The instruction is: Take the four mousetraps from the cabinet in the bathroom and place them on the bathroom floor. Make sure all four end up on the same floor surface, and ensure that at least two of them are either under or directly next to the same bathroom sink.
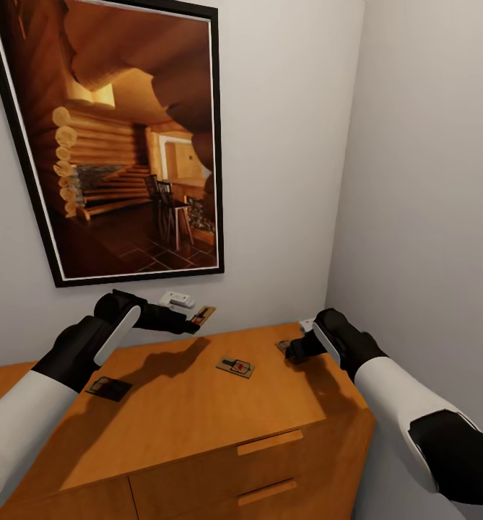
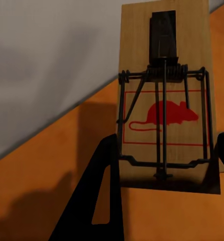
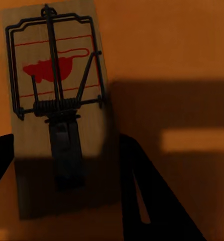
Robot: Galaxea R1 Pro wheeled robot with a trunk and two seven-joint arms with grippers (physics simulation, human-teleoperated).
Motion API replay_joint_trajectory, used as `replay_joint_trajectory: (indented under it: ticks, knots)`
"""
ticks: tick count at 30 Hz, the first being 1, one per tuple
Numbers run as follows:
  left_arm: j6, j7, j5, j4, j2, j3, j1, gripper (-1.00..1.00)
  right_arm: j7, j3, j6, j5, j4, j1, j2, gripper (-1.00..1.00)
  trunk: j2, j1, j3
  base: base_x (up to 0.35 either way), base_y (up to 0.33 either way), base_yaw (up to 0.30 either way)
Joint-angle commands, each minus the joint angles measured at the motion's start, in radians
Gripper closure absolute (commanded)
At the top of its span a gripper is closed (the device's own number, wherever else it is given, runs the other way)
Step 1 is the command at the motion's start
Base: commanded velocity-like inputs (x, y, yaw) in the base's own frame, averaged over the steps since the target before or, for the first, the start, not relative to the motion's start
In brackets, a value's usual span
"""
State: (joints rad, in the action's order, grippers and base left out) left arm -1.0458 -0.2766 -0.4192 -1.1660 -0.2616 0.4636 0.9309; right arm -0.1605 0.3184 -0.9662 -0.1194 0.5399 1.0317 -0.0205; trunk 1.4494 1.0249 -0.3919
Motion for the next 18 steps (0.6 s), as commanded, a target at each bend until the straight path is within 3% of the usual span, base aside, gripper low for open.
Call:
replay_joint_trajectory:
  ticks: [1, 11, 14, 16, 18]
  knots:
    - [-0.001, -0.01, 0.011, -0.001, -0.001, 0.001, 0.001, 1.0, 0.007, 0.009, -0.004, 0.004, -0.061, 0.001, -0.002, 1.0, 0.001, 0.0, -0.001, 0.0, 0.0, 0.0]
    - [-0.001, -0.01, 0.011, -0.001, -0.001, 0.001, 0.001, 1.0, 0.01, -0.005, -0.008, 0.007, -0.042, 0.001, -0.009, 1.0, 0.001, 0.0, -0.001, 0.0, 0.0, 0.0]
    - [-0.001, -0.01, 0.011, -0.001, -0.001, 0.001, 0.001, 1.0, 0.015, -0.009, -0.022, 0.006, 0.019, 0.001, -0.02, 1.0, 0.001, 0.0, -0.001, 0.0, 0.0, 0.0]
    - [-0.001, -0.01, 0.011, -0.001, -0.001, 0.001, 0.001, 1.0, 0.019, -0.013, -0.076, 0.005, 0.096, 0.001, -0.026, 1.0, 0.001, 0.0, -0.001, 0.0, 0.0, 0.0]
    - [-0.001, -0.01, 0.011, -0.001, -0.001, 0.0, 0.001, 1.0, 0.024, -0.057, -0.081, 0.005, 0.207, 0.001, -0.034, 1.0, 0.001, 0.0, -0.001, 0.0, 0.0, 0.0]
